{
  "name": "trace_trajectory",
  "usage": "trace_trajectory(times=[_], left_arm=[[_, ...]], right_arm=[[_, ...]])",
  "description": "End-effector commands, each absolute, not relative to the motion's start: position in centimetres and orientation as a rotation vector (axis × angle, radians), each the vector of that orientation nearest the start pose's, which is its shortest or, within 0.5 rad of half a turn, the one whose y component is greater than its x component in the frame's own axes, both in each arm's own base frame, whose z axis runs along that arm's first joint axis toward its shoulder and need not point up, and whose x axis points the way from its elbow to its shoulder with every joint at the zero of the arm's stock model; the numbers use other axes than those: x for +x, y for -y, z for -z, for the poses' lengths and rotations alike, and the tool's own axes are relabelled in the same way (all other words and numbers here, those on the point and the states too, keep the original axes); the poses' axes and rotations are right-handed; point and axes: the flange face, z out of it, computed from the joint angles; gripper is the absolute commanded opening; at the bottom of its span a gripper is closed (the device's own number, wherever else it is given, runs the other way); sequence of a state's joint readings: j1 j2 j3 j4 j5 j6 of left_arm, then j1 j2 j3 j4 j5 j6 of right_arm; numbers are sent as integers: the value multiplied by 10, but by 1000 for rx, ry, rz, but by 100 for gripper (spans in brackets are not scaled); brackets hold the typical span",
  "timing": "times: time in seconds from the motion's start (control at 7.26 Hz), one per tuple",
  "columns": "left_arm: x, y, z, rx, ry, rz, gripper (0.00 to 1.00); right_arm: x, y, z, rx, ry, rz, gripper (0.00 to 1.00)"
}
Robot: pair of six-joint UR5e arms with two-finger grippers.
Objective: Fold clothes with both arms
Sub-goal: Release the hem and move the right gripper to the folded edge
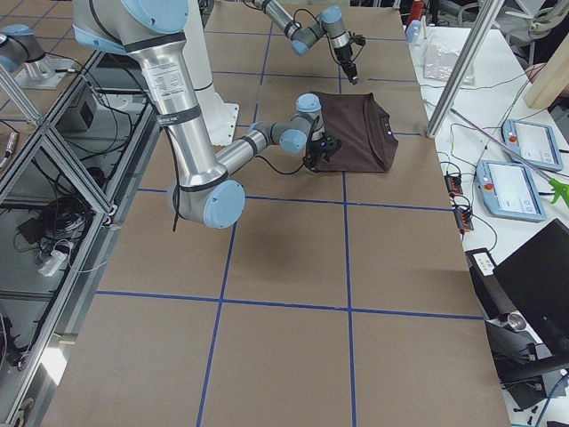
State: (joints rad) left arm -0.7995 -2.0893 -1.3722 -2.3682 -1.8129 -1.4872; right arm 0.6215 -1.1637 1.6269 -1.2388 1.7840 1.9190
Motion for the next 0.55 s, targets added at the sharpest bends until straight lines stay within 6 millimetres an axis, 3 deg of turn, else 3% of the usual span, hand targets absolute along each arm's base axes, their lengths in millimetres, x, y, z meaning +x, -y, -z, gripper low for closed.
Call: trace_trajectory(times=[0.0, 0.14, 0.41], left_arm=[[416, 588, -355, 290, -1118, 503, 51], [416, 588, -355, 290, -1118, 503, 51], [416, 588, -356, 288, -1117, 505, 51]], right_arm=[[-469, 473, -374, -97, 840, -843, 33], [-471, 467, -378, -101, 832, -838, 2], [-479, 457, -381, -78, 825, -828, 0]])
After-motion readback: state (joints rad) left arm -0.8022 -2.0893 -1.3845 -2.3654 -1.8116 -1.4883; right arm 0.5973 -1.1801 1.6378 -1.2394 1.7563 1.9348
